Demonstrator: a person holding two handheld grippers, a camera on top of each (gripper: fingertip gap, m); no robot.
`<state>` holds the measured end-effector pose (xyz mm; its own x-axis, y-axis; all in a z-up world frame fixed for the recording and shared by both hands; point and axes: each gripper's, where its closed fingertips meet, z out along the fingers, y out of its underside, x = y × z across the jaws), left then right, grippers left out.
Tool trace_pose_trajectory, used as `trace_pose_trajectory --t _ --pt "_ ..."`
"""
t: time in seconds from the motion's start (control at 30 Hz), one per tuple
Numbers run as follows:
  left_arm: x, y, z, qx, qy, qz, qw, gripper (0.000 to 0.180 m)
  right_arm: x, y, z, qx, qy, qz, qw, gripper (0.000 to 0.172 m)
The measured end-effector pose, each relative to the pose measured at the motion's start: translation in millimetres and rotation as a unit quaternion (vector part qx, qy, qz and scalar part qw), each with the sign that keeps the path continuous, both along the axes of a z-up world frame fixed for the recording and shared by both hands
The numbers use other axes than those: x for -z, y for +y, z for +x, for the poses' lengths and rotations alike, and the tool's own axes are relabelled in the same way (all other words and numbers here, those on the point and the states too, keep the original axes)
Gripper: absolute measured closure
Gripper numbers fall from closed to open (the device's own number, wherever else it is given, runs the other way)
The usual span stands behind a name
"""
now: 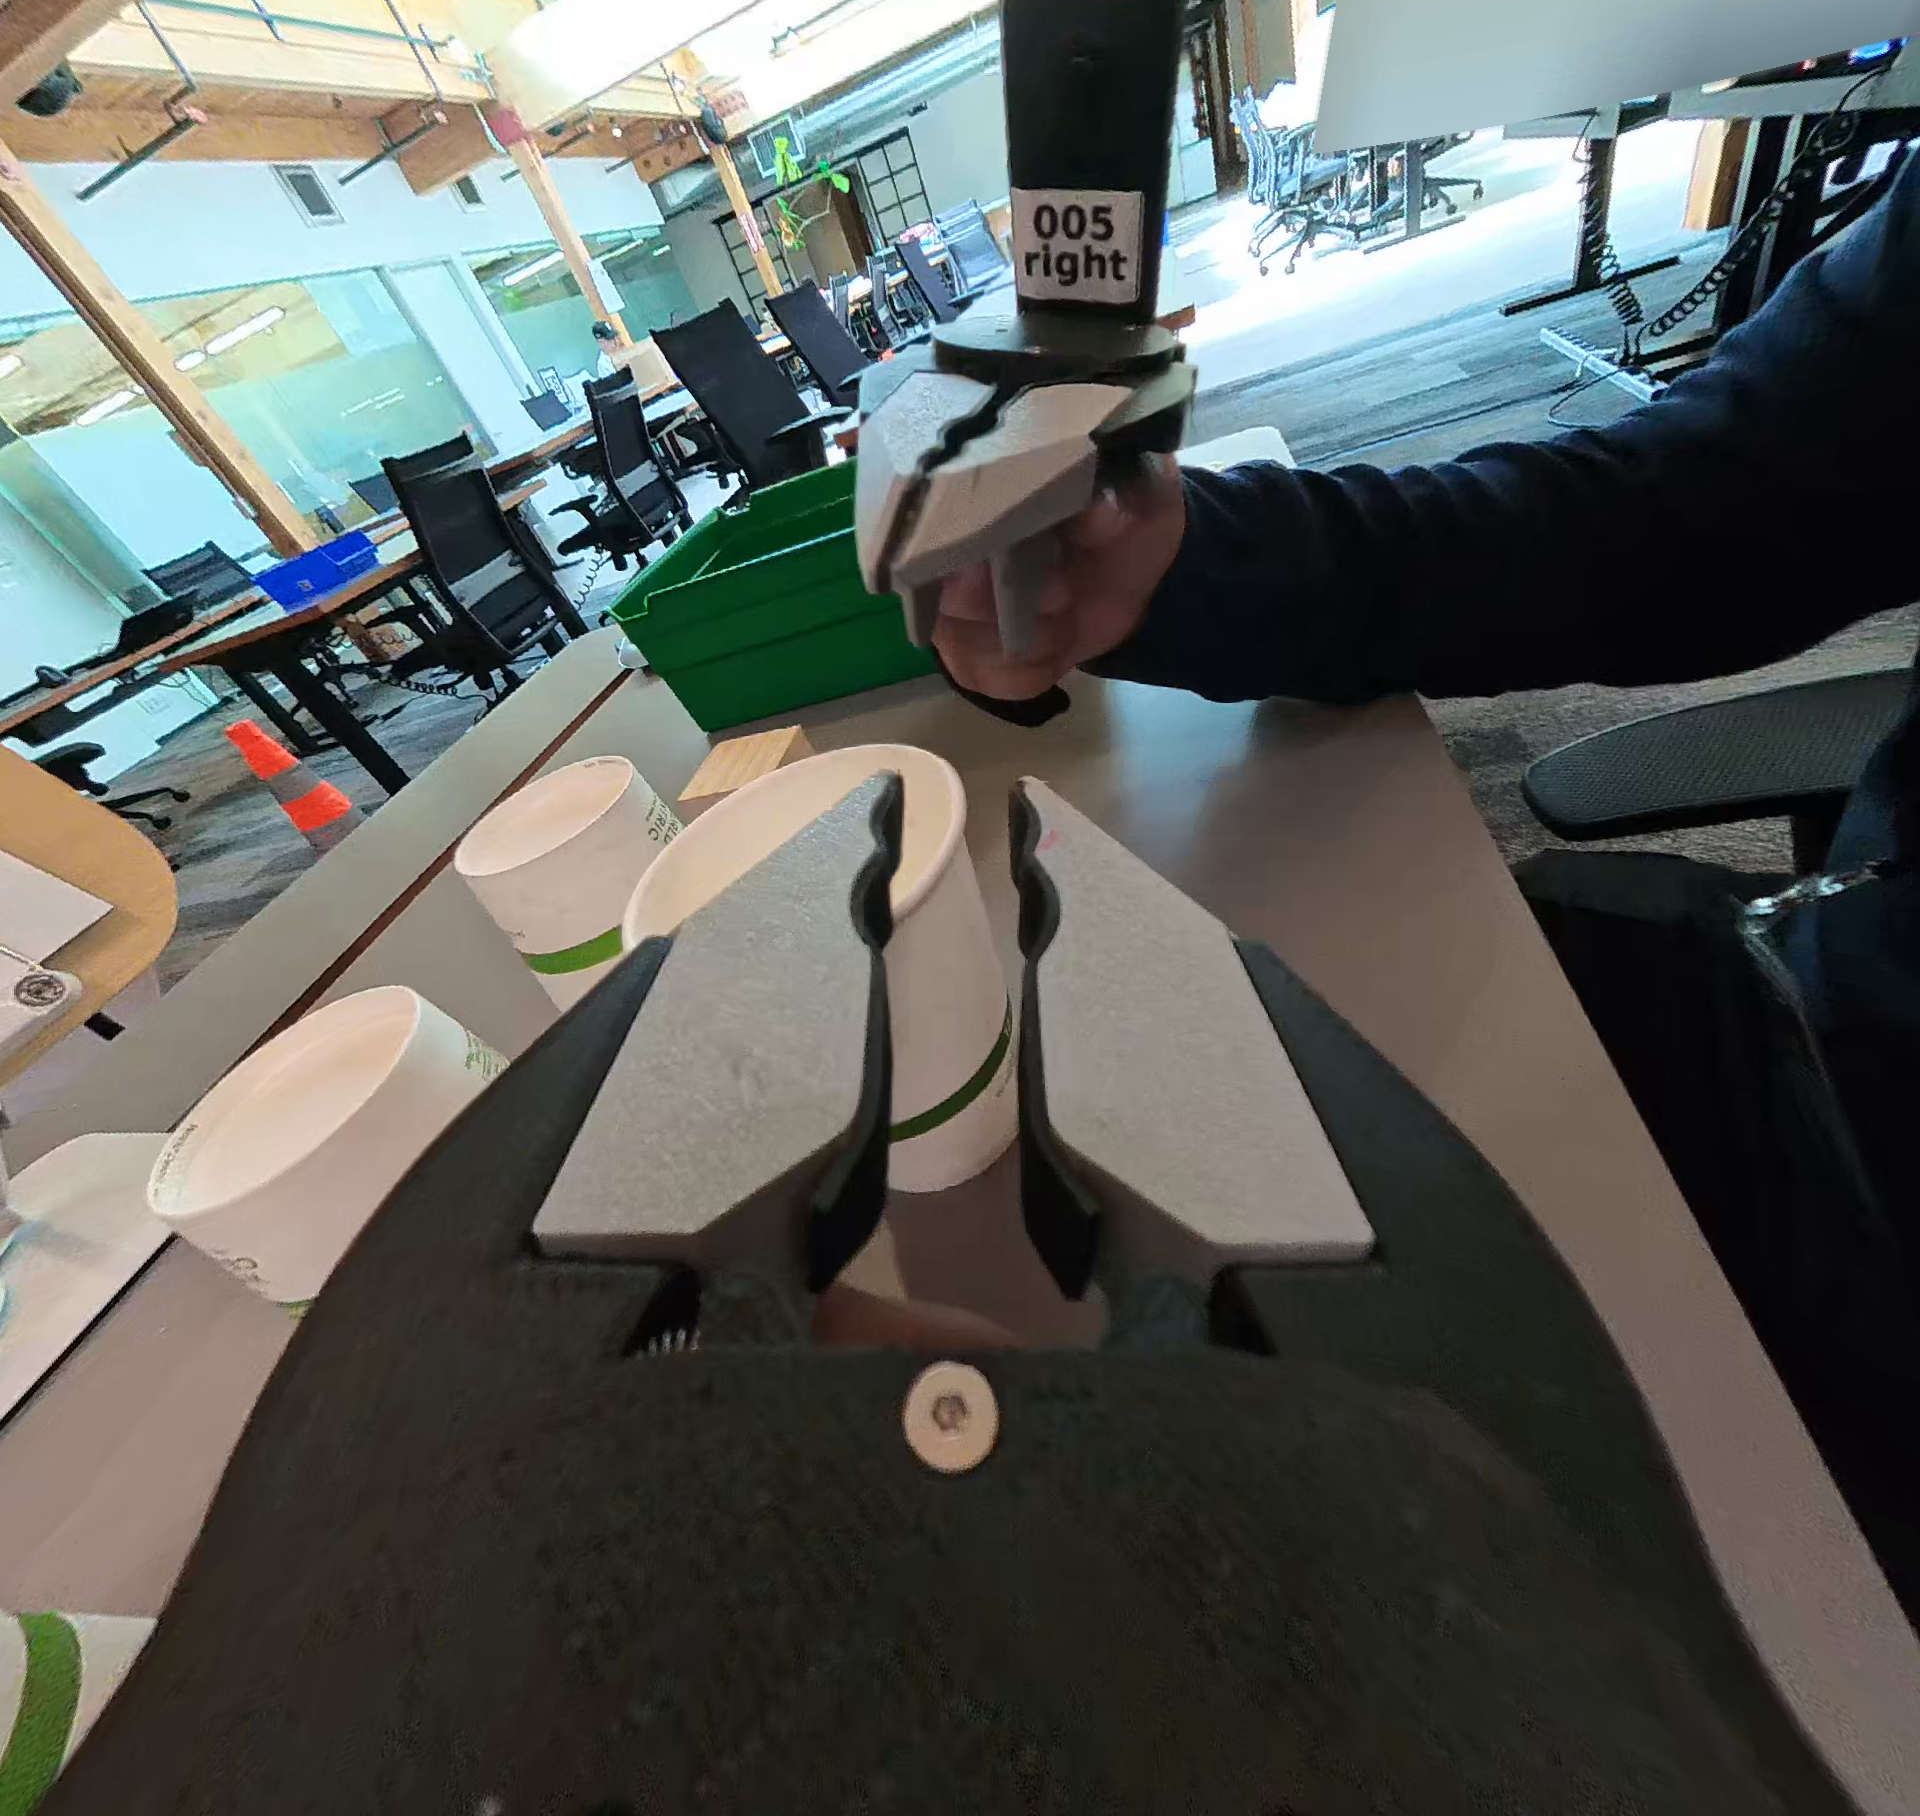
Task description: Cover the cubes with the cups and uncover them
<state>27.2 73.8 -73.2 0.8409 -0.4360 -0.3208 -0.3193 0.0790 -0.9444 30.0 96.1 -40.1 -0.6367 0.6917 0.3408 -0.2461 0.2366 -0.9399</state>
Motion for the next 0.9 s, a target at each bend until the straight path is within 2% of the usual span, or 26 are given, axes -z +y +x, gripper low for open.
trace_pose_trajectory --t 0.17,0.33,0.37,0.4,0.47,0.53,0.63,0.73,0.9 --pt "-10.7 -3.9 -10.1 -0.010 -0.031 0.013 0.999 0.159 -7.3 27.3 -7.0 0.048 -0.005 -0.024 0.999 0.172" --pt "-8.9 -3.7 -52.2 -0.075 -0.114 -0.036 0.990 0.151 15.9 48.4 -14.6 0.077 -0.073 0.006 0.994 0.172" --pt "-6.6 -2.2 -66.1 -0.102 -0.133 -0.047 0.985 0.162 21.5 53.9 -15.7 0.086 -0.084 0.017 0.993 0.172" --pt "-3.5 -0.9 -80.4 -0.131 -0.148 -0.055 0.979 0.180 28.3 57.6 -16.2 0.090 -0.100 0.025 0.991 0.172" --pt "9.3 2.5 -105.6 -0.185 -0.178 -0.087 0.962 0.180 42.5 64.0 -19.9 0.104 -0.135 0.039 0.985 0.172" --pt "30.9 7.0 -115.6 -0.212 -0.199 -0.143 0.946 0.180 55.9 67.7 -25.9 0.125 -0.158 0.056 0.978 0.172" --pt "66.8 16.6 -105.0 -0.219 -0.158 -0.225 0.936 0.180 82.9 66.2 -31.5 0.139 -0.209 0.094 0.963 0.172" --pt "89.4 27.9 -90.2 -0.220 -0.099 -0.257 0.936 0.180 104.8 64.1 -35.1 0.152 -0.238 0.132 0.950 0.172" --pt "109.7 35.2 -76.4 -0.210 -0.045 -0.287 0.934 0.180 117.6 54.5 -37.9 0.147 -0.249 0.151 0.945 0.172"
